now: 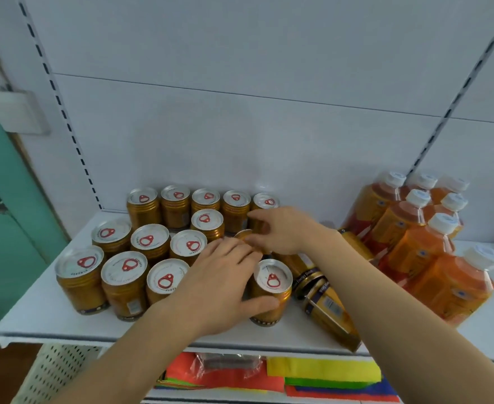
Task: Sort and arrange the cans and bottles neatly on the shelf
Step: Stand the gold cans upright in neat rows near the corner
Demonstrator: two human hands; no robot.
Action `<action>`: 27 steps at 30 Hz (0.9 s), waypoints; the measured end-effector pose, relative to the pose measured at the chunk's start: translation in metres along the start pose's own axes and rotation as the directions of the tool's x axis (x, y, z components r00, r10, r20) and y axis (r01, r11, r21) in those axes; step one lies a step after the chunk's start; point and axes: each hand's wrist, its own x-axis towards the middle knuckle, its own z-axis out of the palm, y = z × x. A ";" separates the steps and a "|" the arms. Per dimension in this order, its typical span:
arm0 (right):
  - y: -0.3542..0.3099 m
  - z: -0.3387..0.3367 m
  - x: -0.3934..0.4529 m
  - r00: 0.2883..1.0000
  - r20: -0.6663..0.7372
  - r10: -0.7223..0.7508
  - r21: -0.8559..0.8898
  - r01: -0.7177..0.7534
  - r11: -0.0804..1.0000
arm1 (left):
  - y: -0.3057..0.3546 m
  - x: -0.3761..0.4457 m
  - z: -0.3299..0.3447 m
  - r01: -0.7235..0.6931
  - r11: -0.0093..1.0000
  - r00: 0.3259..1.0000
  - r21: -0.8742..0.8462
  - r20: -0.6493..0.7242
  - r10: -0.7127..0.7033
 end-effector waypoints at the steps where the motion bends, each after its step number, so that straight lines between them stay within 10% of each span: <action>1: 0.001 0.001 0.007 0.998 0.057 -0.016 -0.016 0.017 1.000 | 0.004 0.000 0.000 0.026 1.000 1.000 -0.001 -0.004 -0.026; 6: 0.013 0.008 0.022 0.979 0.146 -0.139 0.100 0.125 0.987 | 0.014 0.002 0.005 0.119 0.993 0.991 -0.005 -0.059 -0.119; 21: 0.036 0.016 -0.002 0.923 -0.312 -0.224 0.207 0.296 0.932 | 0.013 0.017 0.008 0.257 0.959 0.966 0.119 -0.042 -0.254; 27: 0.046 -0.008 -0.034 0.964 -0.257 -0.065 0.185 0.115 0.976 | 0.013 0.026 0.009 0.282 0.948 0.959 0.149 -0.044 -0.279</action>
